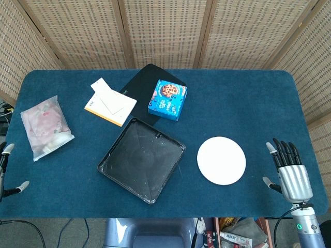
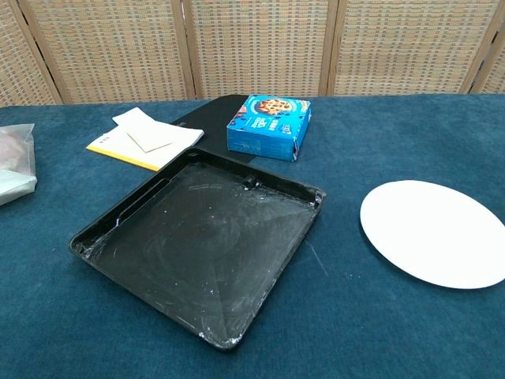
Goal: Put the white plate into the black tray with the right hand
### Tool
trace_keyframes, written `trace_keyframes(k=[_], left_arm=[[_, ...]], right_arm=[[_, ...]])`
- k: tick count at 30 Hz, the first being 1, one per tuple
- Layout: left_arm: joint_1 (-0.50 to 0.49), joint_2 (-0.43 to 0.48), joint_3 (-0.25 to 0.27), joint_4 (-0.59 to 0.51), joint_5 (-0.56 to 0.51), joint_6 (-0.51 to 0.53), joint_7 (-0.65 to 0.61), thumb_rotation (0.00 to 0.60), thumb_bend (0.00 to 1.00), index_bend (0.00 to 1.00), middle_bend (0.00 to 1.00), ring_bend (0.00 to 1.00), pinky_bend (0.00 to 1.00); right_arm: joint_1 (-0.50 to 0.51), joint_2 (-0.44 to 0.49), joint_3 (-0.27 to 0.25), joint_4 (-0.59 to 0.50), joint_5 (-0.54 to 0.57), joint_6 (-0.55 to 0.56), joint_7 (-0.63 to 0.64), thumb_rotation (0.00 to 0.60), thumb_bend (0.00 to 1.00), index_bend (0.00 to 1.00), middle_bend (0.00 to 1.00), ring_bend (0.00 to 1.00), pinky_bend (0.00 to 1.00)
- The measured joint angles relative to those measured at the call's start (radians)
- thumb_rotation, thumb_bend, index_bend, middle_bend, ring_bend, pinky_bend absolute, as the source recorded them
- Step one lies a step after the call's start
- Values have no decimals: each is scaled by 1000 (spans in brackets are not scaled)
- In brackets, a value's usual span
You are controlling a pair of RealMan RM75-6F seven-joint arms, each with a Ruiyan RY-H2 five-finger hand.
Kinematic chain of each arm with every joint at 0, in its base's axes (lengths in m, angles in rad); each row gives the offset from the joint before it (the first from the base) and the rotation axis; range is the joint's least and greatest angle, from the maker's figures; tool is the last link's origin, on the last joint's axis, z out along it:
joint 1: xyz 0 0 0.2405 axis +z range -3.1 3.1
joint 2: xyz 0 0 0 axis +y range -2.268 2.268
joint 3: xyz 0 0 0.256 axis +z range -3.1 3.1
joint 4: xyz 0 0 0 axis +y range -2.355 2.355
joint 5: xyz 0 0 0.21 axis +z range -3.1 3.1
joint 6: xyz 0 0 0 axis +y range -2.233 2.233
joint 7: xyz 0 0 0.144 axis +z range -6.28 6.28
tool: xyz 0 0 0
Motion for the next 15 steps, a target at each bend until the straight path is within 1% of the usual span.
trace_keyframes(k=[8,11,15], left_arm=[[3,-3,4,4,23,9,-7,600,0,0,0,0,0],[5,-3,5,3,30,14,-12,600,0,0,0,0,0],[4,0,2,2,34,14,-24,600,0,0,0,0,0]], right_arm=[[-3,7,-24,-21,-22,-33,-6,600,0,0,0,0,0],[0,3,-40,-27,-29,-63,-22,600,0,0,0,0,0],[11,-18,-76,-20,-55,-122,-38,600,0,0,0,0,0]])
